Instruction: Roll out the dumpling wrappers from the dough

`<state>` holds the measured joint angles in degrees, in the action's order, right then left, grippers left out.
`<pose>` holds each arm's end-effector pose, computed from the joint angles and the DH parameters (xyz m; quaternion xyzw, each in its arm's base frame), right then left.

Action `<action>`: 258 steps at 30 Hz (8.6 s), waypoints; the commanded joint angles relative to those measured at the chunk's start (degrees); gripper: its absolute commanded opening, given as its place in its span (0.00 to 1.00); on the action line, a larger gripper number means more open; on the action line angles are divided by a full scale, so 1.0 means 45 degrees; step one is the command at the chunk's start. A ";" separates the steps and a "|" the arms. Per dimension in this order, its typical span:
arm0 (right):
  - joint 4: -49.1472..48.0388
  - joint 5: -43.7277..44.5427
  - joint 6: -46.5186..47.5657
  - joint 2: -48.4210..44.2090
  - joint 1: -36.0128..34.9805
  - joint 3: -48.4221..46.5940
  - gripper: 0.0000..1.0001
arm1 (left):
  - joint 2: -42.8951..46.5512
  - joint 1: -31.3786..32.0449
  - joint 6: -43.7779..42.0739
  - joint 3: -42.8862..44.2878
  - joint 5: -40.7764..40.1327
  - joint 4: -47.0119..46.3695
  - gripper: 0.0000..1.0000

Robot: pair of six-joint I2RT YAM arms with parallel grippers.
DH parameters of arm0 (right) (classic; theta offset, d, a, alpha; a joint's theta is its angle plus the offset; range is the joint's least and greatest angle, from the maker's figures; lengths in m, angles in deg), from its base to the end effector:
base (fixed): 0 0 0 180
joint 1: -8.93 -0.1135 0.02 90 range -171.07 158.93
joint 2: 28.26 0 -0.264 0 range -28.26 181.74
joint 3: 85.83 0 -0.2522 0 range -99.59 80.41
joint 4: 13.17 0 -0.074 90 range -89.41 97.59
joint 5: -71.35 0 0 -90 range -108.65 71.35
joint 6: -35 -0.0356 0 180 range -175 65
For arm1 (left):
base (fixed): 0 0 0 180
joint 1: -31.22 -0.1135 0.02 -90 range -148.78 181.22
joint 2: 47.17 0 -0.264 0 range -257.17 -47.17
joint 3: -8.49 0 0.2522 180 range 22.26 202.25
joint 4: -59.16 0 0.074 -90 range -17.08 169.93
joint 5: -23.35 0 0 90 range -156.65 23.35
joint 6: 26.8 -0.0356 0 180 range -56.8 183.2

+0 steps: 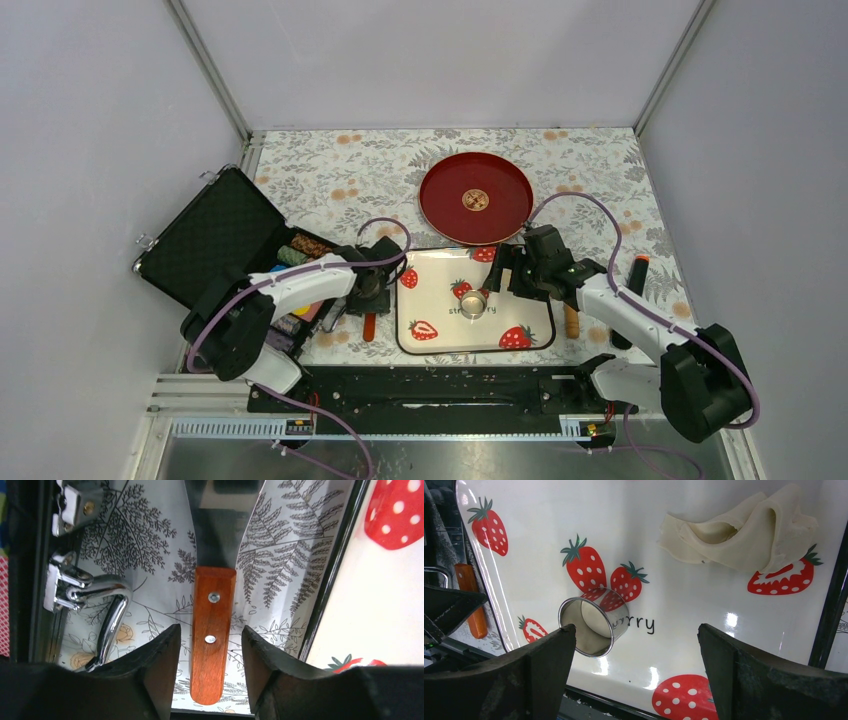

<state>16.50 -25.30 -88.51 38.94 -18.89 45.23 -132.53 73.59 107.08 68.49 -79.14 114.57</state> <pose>0.2019 0.1112 0.1967 0.0255 0.9317 0.2293 0.2806 0.1854 -0.1587 0.1613 -0.0218 0.9906 0.0245 0.1325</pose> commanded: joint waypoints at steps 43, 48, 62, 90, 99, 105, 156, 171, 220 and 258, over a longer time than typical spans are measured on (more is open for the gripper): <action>0.3974 -0.1217 0.1060 0.5879 -0.2058 -0.5028 0.18 | 0.0197 -0.0568 -0.0278 -0.1460 0.0754 -0.1587 0.13; 0.4171 -0.1148 0.1283 0.5647 -0.2080 -0.5111 0.02 | 0.0242 -0.0625 -0.0318 -0.1558 0.0832 -0.1711 0.13; 0.5589 0.0102 0.1711 0.3940 -0.2078 -0.5850 0.00 | 0.0229 -0.0769 -0.0379 -0.1660 0.0940 -0.1931 0.12; 0.5890 -0.1020 0.2576 0.7325 0.6016 -0.9220 0.00 | 0.0467 -0.0891 -0.0382 -0.1882 0.1018 -0.2120 0.03; 0.5820 0.0053 0.2672 0.8285 0.7089 -0.9540 0.19 | 0.0537 -0.0923 -0.0377 -0.1965 0.1067 -0.2196 0.00; 0.5275 0.0166 0.2630 0.8094 0.7138 -0.8984 0.55 | 0.0587 -0.0988 -0.0419 -0.2041 0.1097 -0.2290 0.00; 0.4716 -0.2607 0.3145 0.2861 0.7128 -0.3444 0.90 | 0.2763 -0.0413 -0.0410 -0.1593 0.1137 -0.0671 0.59; 0.4621 -0.2807 0.3214 0.2963 0.7138 -0.3398 0.91 | 0.0513 -0.0123 -0.0257 -0.1266 0.1187 -0.0941 0.00; 0.4536 -0.3793 0.3485 0.2788 0.7040 -0.2872 1.00 | 0.5587 -0.0180 -1.4635 0.4382 0.4553 0.2386 0.00; -0.2665 -0.6409 -0.3821 0.5900 -0.1727 -0.4333 0.08 | 0.2867 0.0983 -1.2356 0.2703 0.4486 0.1341 0.00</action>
<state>5.98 -54.74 -104.84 63.81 -24.44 28.75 -123.07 77.76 50.47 80.91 -57.89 123.82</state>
